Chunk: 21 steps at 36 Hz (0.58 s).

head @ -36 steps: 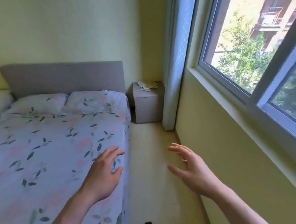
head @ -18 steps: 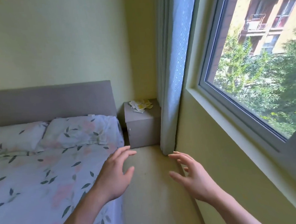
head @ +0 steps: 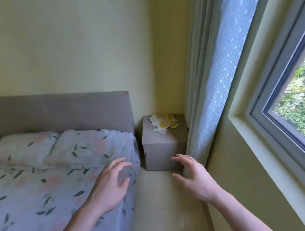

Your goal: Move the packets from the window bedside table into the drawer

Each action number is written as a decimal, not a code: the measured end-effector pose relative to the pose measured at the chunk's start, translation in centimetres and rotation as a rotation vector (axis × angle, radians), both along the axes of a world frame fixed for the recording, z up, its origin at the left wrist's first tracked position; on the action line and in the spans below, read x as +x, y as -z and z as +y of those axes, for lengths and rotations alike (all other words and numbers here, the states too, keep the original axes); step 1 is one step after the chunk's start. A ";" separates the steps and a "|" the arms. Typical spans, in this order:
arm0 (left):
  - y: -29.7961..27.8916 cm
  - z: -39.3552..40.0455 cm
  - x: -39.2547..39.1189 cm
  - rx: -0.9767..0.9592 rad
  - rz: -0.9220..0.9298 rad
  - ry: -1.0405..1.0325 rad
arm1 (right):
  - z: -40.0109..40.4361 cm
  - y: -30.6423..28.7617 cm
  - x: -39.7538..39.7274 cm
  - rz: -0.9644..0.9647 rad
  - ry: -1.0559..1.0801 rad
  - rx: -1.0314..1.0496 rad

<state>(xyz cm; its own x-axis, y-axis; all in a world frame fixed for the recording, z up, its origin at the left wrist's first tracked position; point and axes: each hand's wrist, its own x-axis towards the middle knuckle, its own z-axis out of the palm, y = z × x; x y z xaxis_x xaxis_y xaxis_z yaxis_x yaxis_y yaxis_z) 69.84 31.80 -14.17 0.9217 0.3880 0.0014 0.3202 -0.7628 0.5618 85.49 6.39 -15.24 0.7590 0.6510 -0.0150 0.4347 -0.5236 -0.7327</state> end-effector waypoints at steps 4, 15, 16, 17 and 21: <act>0.8 3.8 3.3 -0.050 0.007 -0.089 | 5.0 0.0 5.5 0.022 -0.083 0.017; 5.3 17.2 17.2 -0.082 0.067 -0.136 | 16.1 3.2 21.7 0.079 -0.072 -0.066; 5.5 18.4 18.9 -0.087 0.071 -0.134 | 16.8 3.5 23.1 0.086 -0.056 -0.075; 5.7 19.6 20.7 -0.093 0.075 -0.132 | 17.4 3.7 24.4 0.096 -0.039 -0.079; 6.3 23.5 29.0 -0.072 0.073 -0.073 | 19.7 4.8 29.3 0.115 0.027 -0.055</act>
<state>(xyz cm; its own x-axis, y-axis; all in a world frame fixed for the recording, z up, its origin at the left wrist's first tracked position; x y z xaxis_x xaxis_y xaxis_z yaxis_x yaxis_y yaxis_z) 98.83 55.34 -20.46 0.8874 0.4510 -0.0950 0.4158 -0.6943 0.5874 114.84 26.11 -20.01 0.7675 0.6260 -0.1382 0.3345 -0.5751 -0.7466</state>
